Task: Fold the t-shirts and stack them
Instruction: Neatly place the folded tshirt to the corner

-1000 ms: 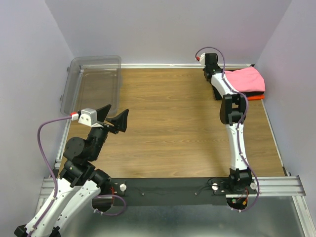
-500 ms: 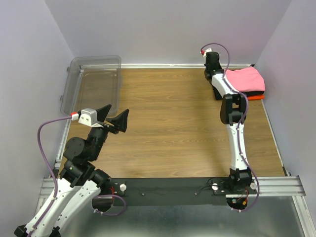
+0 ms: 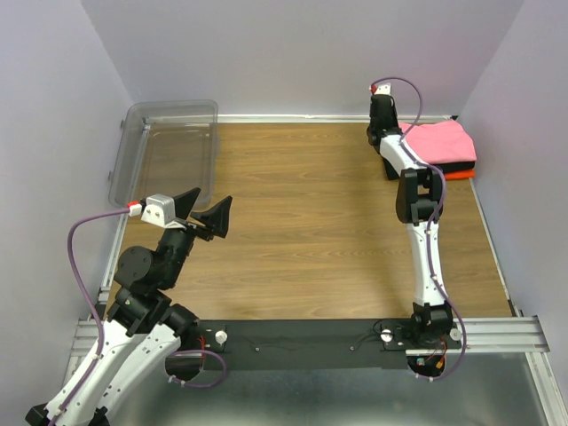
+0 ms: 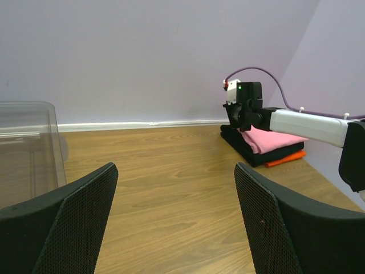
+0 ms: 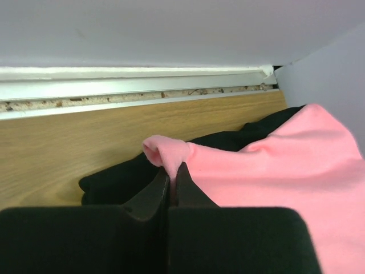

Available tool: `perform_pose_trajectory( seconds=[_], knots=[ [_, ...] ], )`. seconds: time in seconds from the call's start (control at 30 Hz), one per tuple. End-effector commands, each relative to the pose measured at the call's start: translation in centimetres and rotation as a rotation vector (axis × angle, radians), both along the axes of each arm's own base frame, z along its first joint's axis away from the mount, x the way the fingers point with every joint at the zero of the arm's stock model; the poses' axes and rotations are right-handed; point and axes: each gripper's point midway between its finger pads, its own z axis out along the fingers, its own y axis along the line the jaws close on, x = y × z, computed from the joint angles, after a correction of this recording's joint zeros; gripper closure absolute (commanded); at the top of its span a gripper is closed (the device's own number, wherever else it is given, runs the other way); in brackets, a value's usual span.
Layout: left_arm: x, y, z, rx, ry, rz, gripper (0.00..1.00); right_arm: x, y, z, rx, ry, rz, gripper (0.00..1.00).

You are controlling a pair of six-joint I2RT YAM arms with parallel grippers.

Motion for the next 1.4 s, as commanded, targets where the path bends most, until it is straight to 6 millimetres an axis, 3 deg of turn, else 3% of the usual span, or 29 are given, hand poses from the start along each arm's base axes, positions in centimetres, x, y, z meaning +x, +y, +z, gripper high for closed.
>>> perform_pose_trajectory(
  seconds=[0.0, 0.07, 0.17, 0.23, 0.3, 0.37, 0.47, 0.5, 0.53, 0.57, 0.6, 0.63, 0.67, 0.83, 0.97, 1.0, 1.2, 1.3, 1.37],
  knots=[
    [-0.1, -0.3, 0.2, 0.005, -0.009, -0.018, 0.09, 0.8, 0.9, 2.2, 0.092, -0.108, 0.001, 0.72],
    [-0.1, -0.2, 0.3, 0.005, -0.012, -0.017, 0.09, 0.8, 1.5, 2.4, 0.113, -0.106, 0.032, 0.46],
    [-0.1, -0.3, 0.3, 0.006, -0.011, -0.019, 0.09, 1.0, 2.4, 5.2, 0.160, -0.164, 0.081, 0.29],
    [-0.1, -0.3, 0.3, 0.007, -0.010, -0.020, 0.09, 0.9, 3.0, 7.4, 0.197, -0.198, 0.111, 0.25],
    [-0.1, -0.3, 0.3, 0.008, -0.010, -0.019, 0.09, 0.1, 4.2, 10.9, 0.238, -0.231, 0.179, 0.24],
    [-0.1, -0.2, 0.3, 0.007, -0.010, -0.014, 0.09, -1.7, 4.3, 13.9, 0.255, -0.244, 0.224, 0.27],
    [-0.3, -0.1, 0.5, -0.001, -0.018, -0.015, 0.08, -3.9, 3.7, 15.1, 0.272, -0.225, 0.269, 0.35],
    [-0.3, -0.1, 0.5, -0.002, -0.021, -0.016, 0.08, -4.9, 2.9, 13.1, 0.307, -0.172, 0.300, 0.46],
    [-0.4, 0.0, 0.7, -0.006, -0.024, -0.017, 0.08, -6.0, 2.5, 14.6, 0.328, -0.180, 0.333, 0.56],
    [-0.4, -0.1, 0.7, -0.006, -0.026, -0.020, 0.08, -6.8, 2.0, 13.8, 0.367, -0.143, 0.354, 0.68],
    [-0.3, -0.1, 0.6, -0.005, -0.025, -0.021, 0.08, -7.6, 0.9, 12.2, 0.457, -0.111, 0.381, 0.88],
    [-0.3, -0.3, 0.6, -0.003, -0.024, -0.029, 0.08, -8.2, 0.4, 11.3, 0.502, -0.084, 0.389, 0.98],
    [-0.3, -0.4, 0.7, -0.004, -0.026, -0.034, 0.08, -8.5, 0.0, 10.3, 0.539, -0.066, 0.389, 1.00],
    [-0.1, -0.8, 0.4, -0.002, -0.017, -0.044, 0.08, -8.8, -1.0, 4.5, 0.683, 0.017, 0.348, 0.99],
    [-0.1, -0.7, 0.3, 0.004, -0.013, -0.040, 0.08, -7.8, -1.1, 2.5, 0.726, 0.034, 0.322, 0.99],
    [-0.1, -0.7, 0.1, 0.010, -0.009, -0.039, 0.08, -7.7, -1.3, 0.9, 0.736, 0.054, 0.301, 1.00],
    [-0.4, -0.3, -0.1, 0.009, -0.003, -0.032, 0.08, -9.2, -2.0, -3.0, 0.776, 0.155, 0.251, 0.99],
    [-0.4, -0.3, 0.1, 0.010, -0.009, -0.035, 0.08, -9.8, -1.5, -2.5, 0.757, 0.171, 0.314, 0.96],
    [-0.4, -0.5, 0.0, 0.012, -0.006, -0.039, 0.08, -10.1, -0.8, 0.3, 0.730, 0.145, 0.398, 0.90]
  ],
)
